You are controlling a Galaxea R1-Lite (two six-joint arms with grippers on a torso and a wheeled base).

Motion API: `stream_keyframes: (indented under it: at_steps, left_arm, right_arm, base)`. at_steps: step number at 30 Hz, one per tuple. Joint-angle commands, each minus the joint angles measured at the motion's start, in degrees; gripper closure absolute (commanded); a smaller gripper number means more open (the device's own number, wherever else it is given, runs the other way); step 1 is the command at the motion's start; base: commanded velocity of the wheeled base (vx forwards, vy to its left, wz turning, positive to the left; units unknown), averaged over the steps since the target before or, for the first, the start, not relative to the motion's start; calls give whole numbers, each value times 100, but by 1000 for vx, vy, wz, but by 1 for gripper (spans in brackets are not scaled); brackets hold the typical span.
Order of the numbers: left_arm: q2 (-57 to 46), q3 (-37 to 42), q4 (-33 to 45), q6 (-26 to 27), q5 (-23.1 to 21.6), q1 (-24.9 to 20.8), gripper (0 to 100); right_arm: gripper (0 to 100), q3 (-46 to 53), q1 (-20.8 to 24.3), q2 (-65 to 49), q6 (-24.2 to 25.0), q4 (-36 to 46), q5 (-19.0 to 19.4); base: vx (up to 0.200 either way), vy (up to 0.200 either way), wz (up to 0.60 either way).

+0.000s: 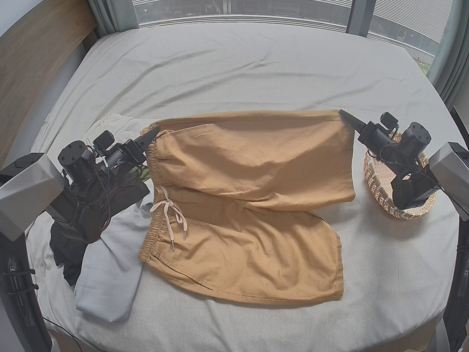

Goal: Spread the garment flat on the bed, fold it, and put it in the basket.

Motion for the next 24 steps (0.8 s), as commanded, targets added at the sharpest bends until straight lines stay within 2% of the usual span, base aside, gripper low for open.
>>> stream_keyframes:
  at_steps: [1, 9, 24]
  left_arm:
    - [120, -65, 5, -25, 34, -12, 0]
    - [76, 41, 22, -16, 280, -20, 0]
    - [-390, 726, 14, 19, 298, 41, 0]
  right_arm:
    - [0, -196, 5, 10, -1, 54, -20]
    - [0, 147, 23, -315, -10, 45, -28]
    - [0, 1148, 137, -544, -80, -535, -28]
  base:
    - [0, 0, 0]
    - [0, 0, 0]
    - [0, 0, 0]
